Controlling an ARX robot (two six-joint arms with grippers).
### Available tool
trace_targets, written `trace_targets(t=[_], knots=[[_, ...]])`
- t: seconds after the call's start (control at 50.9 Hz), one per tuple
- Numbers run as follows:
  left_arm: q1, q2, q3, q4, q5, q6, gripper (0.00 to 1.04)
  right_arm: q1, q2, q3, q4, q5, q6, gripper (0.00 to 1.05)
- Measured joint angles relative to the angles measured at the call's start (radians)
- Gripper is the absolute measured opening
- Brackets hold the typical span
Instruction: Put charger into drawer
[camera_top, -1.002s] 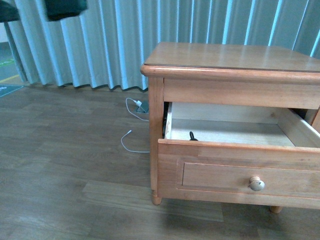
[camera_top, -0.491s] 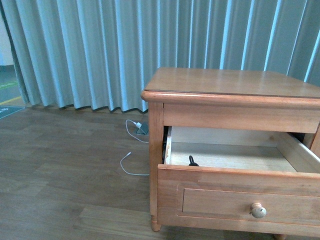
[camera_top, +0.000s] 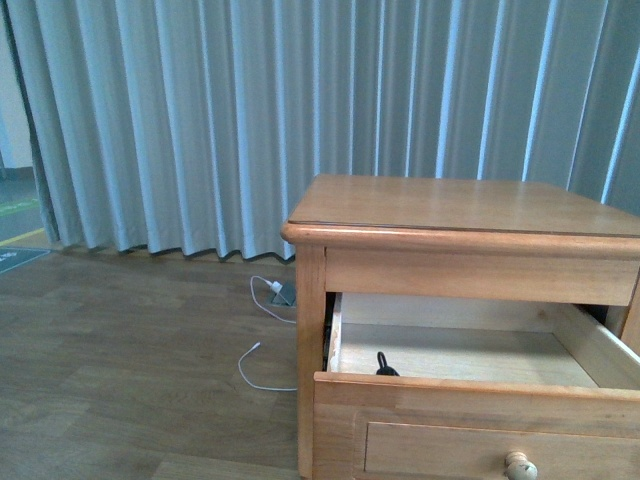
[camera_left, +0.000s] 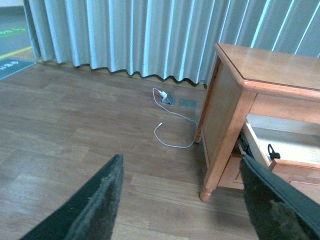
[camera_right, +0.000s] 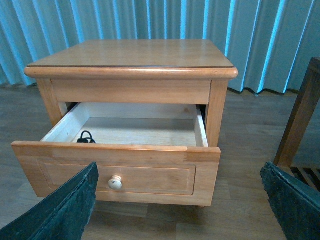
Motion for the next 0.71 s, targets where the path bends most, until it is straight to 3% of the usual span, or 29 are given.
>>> trace_targets(t=[0.157, 0.275, 0.334, 0.707], knots=[[0.003, -0.041, -0.068, 0.016, 0.005, 0.05, 0.43, 0.0, 0.0, 0.0, 0.0, 0.0, 0.0, 0.97], [0.004, -0.151, -0.1, -0.064, 0.005, 0.059, 0.21, 0.0, 0.0, 0.0, 0.0, 0.0, 0.0, 0.97], [0.004, -0.177, -0.111, -0.064, 0.005, 0.063, 0.05, 0.0, 0.0, 0.0, 0.0, 0.0, 0.0, 0.97], [0.004, -0.229, -0.182, -0.056, 0.005, 0.069, 0.04, 0.001, 0.0, 0.0, 0.0, 0.0, 0.0, 0.97]])
